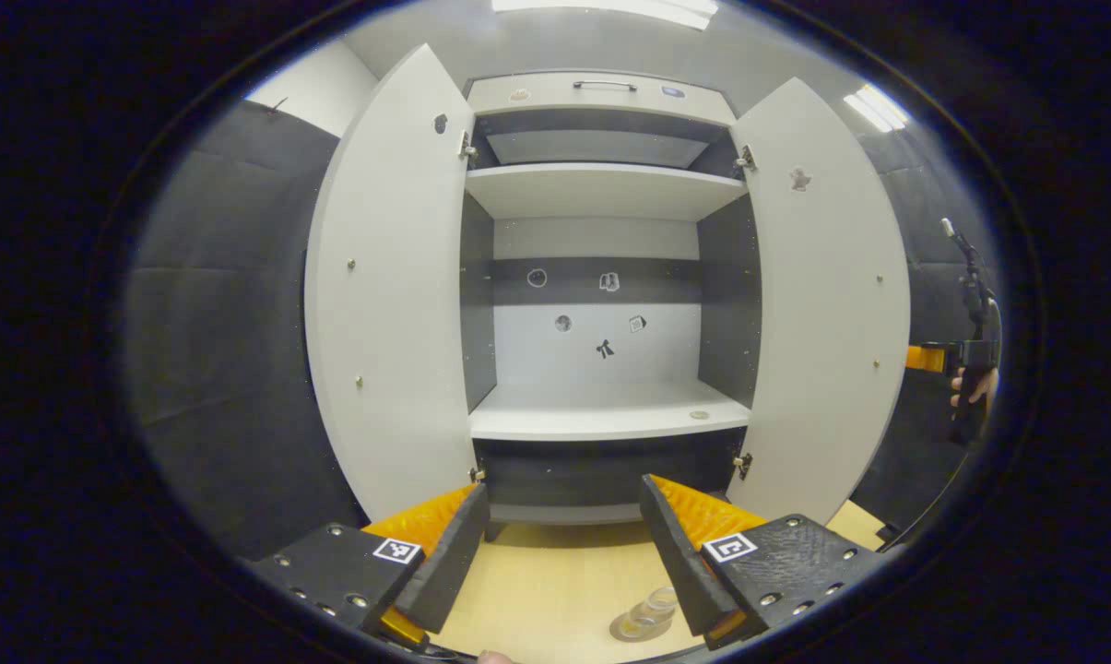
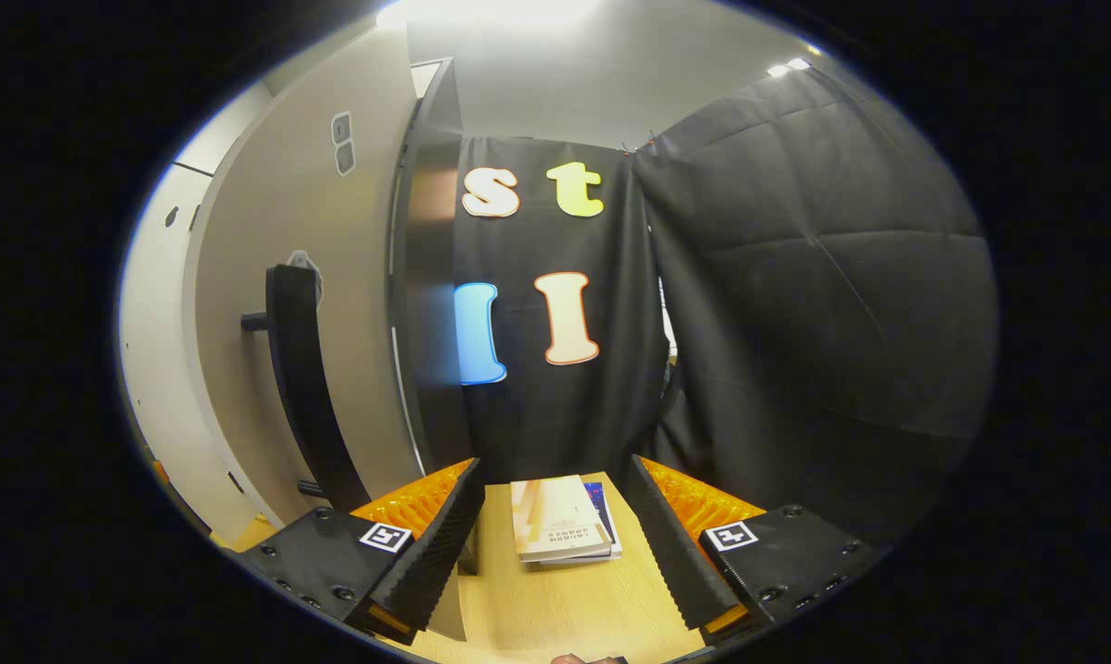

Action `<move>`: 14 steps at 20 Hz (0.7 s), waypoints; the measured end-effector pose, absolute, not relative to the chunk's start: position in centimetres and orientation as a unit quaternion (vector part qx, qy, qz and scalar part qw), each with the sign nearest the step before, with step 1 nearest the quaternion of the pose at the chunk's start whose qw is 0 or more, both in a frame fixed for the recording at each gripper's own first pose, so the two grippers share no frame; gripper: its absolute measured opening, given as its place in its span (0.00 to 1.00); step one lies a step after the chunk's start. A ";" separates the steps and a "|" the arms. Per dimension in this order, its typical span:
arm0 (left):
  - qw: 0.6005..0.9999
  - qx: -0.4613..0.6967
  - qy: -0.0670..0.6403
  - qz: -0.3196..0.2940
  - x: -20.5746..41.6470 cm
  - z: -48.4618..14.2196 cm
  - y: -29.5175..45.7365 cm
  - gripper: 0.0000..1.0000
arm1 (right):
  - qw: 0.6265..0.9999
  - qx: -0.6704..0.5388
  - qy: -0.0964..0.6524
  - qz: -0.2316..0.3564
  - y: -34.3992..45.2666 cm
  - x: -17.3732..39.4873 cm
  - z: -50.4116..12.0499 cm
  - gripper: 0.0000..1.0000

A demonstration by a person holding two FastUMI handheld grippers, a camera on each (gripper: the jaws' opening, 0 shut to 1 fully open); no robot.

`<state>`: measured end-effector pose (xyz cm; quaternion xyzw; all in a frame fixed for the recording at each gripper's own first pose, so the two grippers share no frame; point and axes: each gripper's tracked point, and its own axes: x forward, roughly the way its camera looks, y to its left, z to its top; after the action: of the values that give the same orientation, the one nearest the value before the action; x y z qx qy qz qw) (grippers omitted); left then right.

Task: Grasp the bottle in the cabinet with the left hand and place it on the coaster, then close the right door with the right hand and the left door with the left hand.

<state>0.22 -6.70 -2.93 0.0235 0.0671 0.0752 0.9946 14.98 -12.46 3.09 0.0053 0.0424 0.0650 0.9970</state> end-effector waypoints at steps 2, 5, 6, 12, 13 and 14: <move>0.994 0.016 0.067 0.087 0.4 -2.4 -7.4 0.95 | 0.995 0.003 0.035 0.091 -11.8 15.5 4.2 1.00; 0.992 0.020 0.062 0.109 0.3 -1.5 -7.9 0.95 | 0.990 0.000 0.030 0.135 -10.7 16.4 5.6 0.97; 0.992 0.022 0.059 0.113 0.1 -1.2 -8.0 0.95 | 0.989 -0.006 0.032 0.145 -10.5 16.7 5.8 0.97; 0.993 0.022 0.041 0.105 0.5 0.5 -8.0 0.95 | 0.983 0.001 0.032 0.179 -8.5 16.6 7.7 0.99; 0.994 0.025 0.037 0.102 0.6 0.8 -7.7 0.95 | 0.984 -0.001 0.032 0.175 -8.6 16.8 7.8 0.98; 0.994 0.028 0.035 0.100 0.7 0.8 -7.2 0.91 | 0.984 -0.004 0.032 0.174 -8.3 16.6 8.0 0.91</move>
<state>0.66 -7.23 0.83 0.0278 0.0354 0.1000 0.9940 16.57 -8.25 8.00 -0.0041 0.0320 0.1736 0.9843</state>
